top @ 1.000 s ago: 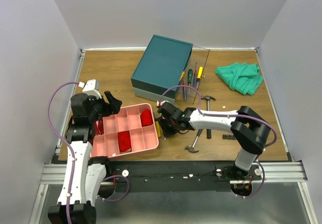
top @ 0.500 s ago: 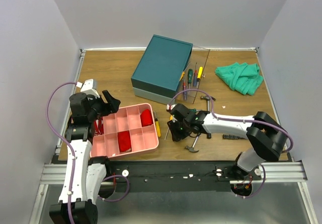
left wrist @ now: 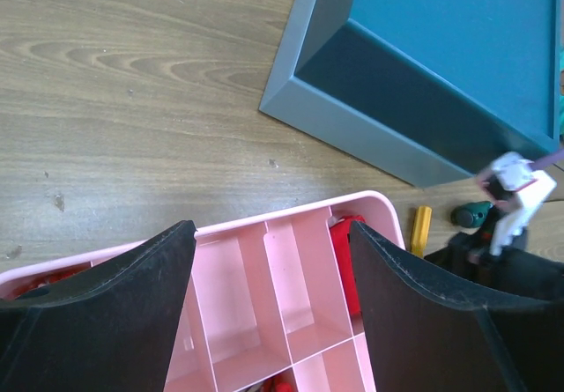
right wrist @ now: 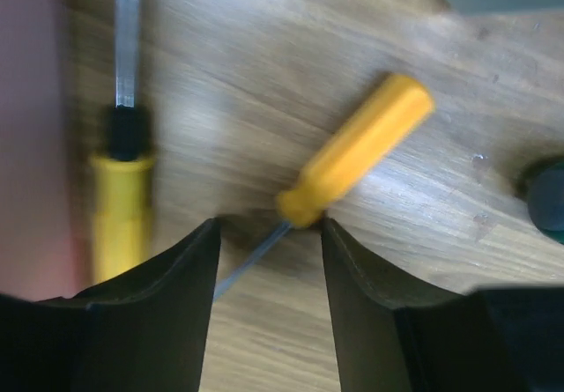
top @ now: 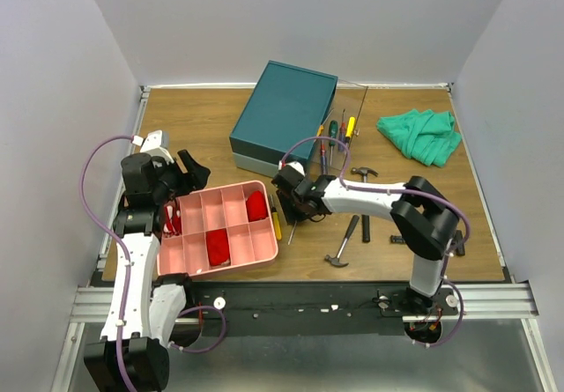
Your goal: Sort the tools into containers
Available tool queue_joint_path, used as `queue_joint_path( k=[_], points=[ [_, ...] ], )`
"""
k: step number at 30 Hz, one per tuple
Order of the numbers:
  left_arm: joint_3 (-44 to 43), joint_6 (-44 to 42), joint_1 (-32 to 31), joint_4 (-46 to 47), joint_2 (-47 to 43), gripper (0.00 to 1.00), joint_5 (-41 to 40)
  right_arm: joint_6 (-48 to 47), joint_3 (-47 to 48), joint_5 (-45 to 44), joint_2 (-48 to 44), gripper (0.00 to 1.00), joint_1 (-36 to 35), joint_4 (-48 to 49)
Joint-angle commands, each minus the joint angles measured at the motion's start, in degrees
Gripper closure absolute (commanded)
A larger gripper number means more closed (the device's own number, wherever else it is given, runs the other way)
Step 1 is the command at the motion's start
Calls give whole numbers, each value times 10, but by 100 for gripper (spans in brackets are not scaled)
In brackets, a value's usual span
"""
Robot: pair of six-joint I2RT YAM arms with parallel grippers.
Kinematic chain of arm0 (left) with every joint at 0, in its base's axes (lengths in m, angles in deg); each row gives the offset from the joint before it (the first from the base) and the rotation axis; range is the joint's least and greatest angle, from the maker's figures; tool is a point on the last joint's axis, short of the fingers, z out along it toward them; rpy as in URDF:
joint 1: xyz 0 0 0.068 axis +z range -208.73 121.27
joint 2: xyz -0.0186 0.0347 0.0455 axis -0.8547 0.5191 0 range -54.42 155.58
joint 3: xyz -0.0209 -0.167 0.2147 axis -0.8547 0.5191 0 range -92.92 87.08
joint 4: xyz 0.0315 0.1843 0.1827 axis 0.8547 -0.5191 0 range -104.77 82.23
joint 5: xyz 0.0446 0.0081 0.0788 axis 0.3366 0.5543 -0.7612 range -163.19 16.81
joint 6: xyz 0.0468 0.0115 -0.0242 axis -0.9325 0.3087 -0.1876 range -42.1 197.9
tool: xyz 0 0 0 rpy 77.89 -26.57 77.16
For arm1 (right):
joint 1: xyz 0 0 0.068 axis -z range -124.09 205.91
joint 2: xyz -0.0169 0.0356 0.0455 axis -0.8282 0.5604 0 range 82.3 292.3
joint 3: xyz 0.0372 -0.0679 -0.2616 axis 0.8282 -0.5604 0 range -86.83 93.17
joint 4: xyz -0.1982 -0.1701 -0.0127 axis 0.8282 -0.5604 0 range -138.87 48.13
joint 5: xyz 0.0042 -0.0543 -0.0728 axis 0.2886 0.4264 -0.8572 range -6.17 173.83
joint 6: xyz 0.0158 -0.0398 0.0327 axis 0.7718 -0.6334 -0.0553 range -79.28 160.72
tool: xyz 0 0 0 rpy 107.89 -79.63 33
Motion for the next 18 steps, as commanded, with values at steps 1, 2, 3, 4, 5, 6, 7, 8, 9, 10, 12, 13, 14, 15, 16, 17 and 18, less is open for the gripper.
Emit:
queue_joint_path(
  k=[1,2,3,4,5,6,7,8,9,10,12,13,14,15,16,17,18],
  points=[
    [-25,3,5,-2,-3,20,-1,7,1,-64,46,44,-3,-50],
    [-27,3,3,-3,-4,20,-3,-3,-10,-64,52,45,-3,-47],
    [-28,3,4,-4,-5,20,-5,-10,-16,-65,53,45,-4,-43],
    [-27,2,4,-4,-6,20,-5,-18,-22,-65,54,48,-4,-39],
    [-24,3,4,-3,-6,20,-6,-24,-36,-54,54,54,-4,-35],
    [-23,2,5,-1,-7,20,-6,-29,-43,-47,51,58,-5,-32],
    [-21,5,4,-1,-7,20,-6,-43,-50,-41,49,62,-5,-24],
    [-17,6,5,1,-6,20,-6,-47,-59,-31,45,67,-6,-22],
    [-15,8,6,5,-7,20,-6,-52,-74,-23,37,68,-5,-19],
    [-13,11,5,7,-7,20,-6,-63,-84,-14,29,68,-5,-12],
    [-7,17,6,12,-8,20,-3,-67,-110,15,19,79,-4,-12],
    [-5,19,5,14,-8,20,-3,-67,-118,21,5,87,-4,-16],
    [-4,19,5,14,-9,20,-1,-67,-124,25,-3,99,-5,-19],
    [-5,19,6,13,-8,20,-1,-67,-132,31,-13,100,-4,-23],
    [-6,16,5,12,-8,20,-1,-79,-143,42,-37,99,-4,-24],
    [-9,13,6,10,-8,20,-3,-84,-148,53,-56,100,-3,-24],
    [-11,9,5,6,-8,20,-4,-88,-151,66,-75,100,-3,-24]
  ],
)
